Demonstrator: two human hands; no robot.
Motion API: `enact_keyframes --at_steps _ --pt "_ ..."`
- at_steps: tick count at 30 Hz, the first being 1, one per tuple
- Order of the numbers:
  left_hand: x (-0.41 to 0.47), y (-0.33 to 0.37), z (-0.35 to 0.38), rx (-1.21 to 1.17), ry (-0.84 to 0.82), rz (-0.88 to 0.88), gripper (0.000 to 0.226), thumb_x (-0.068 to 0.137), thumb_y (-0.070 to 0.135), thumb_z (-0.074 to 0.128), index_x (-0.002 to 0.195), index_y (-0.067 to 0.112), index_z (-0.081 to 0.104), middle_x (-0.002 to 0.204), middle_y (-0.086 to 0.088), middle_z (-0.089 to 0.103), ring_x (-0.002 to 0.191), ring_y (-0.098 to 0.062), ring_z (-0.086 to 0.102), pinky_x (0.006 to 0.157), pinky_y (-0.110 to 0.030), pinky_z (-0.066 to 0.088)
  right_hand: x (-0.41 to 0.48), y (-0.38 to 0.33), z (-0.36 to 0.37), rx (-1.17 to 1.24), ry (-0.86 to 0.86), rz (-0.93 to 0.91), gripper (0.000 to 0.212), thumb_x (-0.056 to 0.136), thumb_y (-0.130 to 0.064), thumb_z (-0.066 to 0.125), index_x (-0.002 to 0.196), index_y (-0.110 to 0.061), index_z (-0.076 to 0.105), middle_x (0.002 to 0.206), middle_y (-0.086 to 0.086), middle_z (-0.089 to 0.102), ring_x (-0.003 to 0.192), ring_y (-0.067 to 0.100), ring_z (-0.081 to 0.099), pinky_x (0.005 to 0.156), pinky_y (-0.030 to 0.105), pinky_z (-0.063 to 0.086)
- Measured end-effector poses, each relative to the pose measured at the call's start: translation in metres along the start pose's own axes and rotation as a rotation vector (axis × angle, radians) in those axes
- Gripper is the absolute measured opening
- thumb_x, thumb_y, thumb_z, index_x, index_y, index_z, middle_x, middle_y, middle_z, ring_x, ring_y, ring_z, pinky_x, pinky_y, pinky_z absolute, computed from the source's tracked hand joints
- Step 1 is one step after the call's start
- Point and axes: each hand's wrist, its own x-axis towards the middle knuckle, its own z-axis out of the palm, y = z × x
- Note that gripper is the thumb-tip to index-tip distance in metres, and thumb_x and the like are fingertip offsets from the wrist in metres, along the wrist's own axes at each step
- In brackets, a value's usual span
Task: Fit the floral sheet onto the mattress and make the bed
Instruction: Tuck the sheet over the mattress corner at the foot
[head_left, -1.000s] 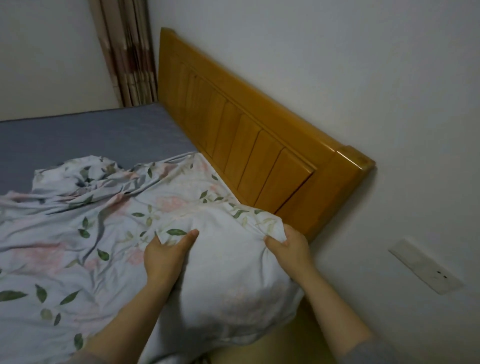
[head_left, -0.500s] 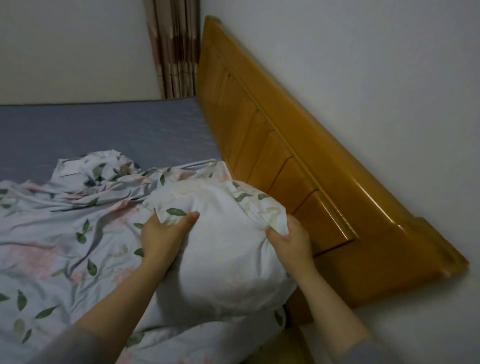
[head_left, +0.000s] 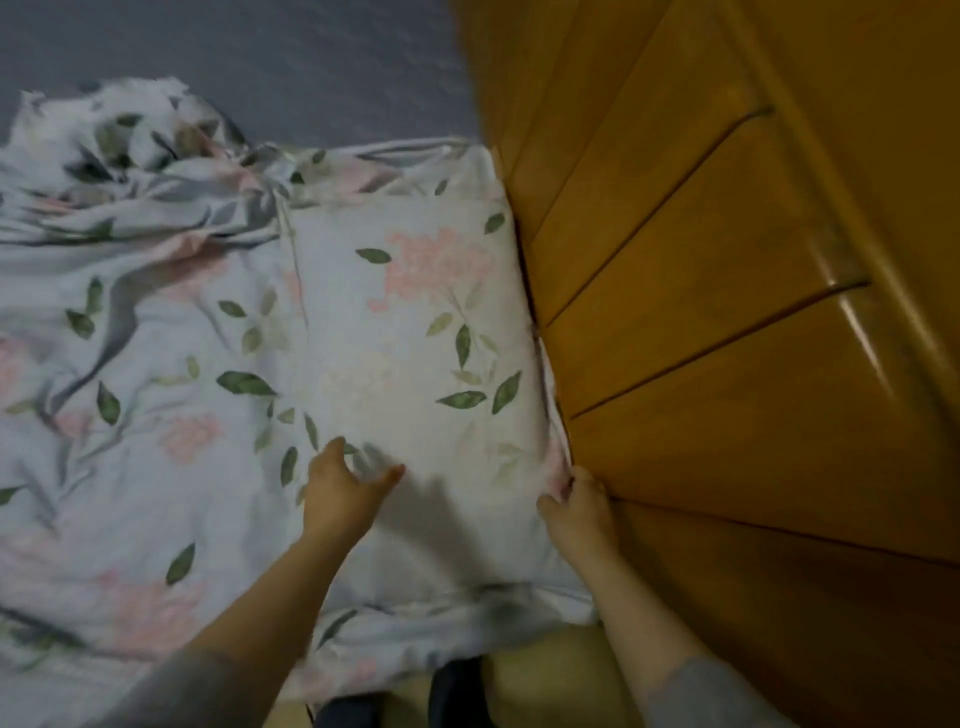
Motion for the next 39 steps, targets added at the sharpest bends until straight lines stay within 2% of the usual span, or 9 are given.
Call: enact_keyframes --at_steps 2,5,11,16,20,22,24,30,39 --pt "0.004 -0.015 0.018 0.019 -0.089 0.012 0.079 0.075 0.037 0.076 0.140 0.010 0.040 0.142 -0.012 0.045 0.124 -0.030 0.049 0.102 -0.040 0.040 0.007 0.003 0.017 -0.018 -0.052 -0.011 0.068 0.081 -0.026 0.063 0.142 -0.020 0.033 0.144 0.007 0.039 0.125 0.031 0.044 0.099 0.037 0.043" --pt "0.008 -0.030 0.036 0.065 -0.194 0.023 0.074 0.080 0.037 0.071 0.142 0.014 0.038 0.144 -0.009 0.044 0.124 -0.029 0.049 0.102 -0.038 0.040 0.013 0.004 0.037 -0.045 -0.107 -0.052 0.064 0.082 -0.026 0.062 0.140 -0.016 0.038 0.140 0.006 0.043 0.125 0.027 0.043 0.100 0.032 0.040" --pt "0.013 -0.038 0.049 0.160 -0.205 0.059 0.071 0.082 0.041 0.067 0.141 0.014 0.039 0.143 -0.009 0.044 0.122 -0.028 0.049 0.101 -0.036 0.040 0.022 0.003 0.054 -0.103 -0.210 -0.039 0.077 0.087 -0.035 0.059 0.150 -0.017 0.018 0.155 0.007 0.019 0.142 0.027 0.021 0.111 0.032 0.027" --pt "-0.007 -0.025 0.037 0.090 -0.196 0.041 0.062 0.086 0.033 0.065 0.140 0.013 0.041 0.140 -0.009 0.049 0.121 -0.027 0.052 0.099 -0.035 0.042 0.006 -0.009 0.034 -0.063 -0.159 -0.047 0.064 0.087 -0.031 0.060 0.144 -0.018 0.034 0.146 0.010 0.038 0.131 0.028 0.039 0.101 0.033 0.038" --pt "-0.047 -0.010 0.011 0.015 -0.194 -0.009 0.053 0.088 0.029 0.063 0.136 0.012 0.047 0.131 -0.006 0.056 0.117 -0.023 0.055 0.093 -0.031 0.043 -0.032 -0.027 0.005 -0.052 -0.162 -0.091 0.059 0.090 -0.028 0.057 0.144 -0.018 0.034 0.143 0.010 0.040 0.128 0.028 0.041 0.093 0.025 0.037" --pt "-0.068 -0.005 -0.002 -0.008 -0.173 -0.010 0.045 0.088 0.028 0.063 0.129 0.013 0.052 0.124 -0.005 0.061 0.111 -0.020 0.058 0.085 -0.025 0.042 -0.051 -0.038 -0.007 -0.021 -0.161 -0.123 0.059 0.091 -0.027 0.057 0.144 -0.015 0.034 0.141 0.011 0.043 0.127 0.028 0.043 0.091 0.024 0.037" --pt "-0.091 -0.001 -0.017 -0.021 -0.148 -0.006 0.040 0.089 0.026 0.062 0.125 0.012 0.056 0.120 -0.005 0.063 0.105 -0.018 0.059 0.080 -0.023 0.040 -0.072 -0.049 -0.015 0.010 -0.190 -0.140 0.061 0.090 -0.029 0.057 0.144 -0.015 0.033 0.143 0.010 0.041 0.128 0.027 0.042 0.099 0.029 0.037" --pt "-0.157 -0.014 -0.074 -0.138 -0.007 -0.019 0.032 0.089 0.023 0.062 0.119 0.010 0.062 0.115 -0.006 0.065 0.092 -0.012 0.056 0.080 -0.023 0.040 -0.134 -0.084 -0.029 -0.002 -0.274 -0.258 0.059 0.091 -0.034 0.055 0.143 -0.017 0.034 0.143 0.009 0.041 0.127 0.026 0.044 0.104 0.036 0.040" --pt "-0.233 -0.093 -0.181 -0.310 0.241 -0.076 0.029 0.087 0.023 0.064 0.113 0.010 0.066 0.110 -0.007 0.067 0.102 -0.021 0.060 0.086 -0.026 0.042 -0.250 -0.146 0.008 -0.090 -0.369 -0.518 0.056 0.092 -0.033 0.054 0.142 -0.014 0.035 0.141 0.010 0.043 0.125 0.026 0.046 0.102 0.035 0.041"
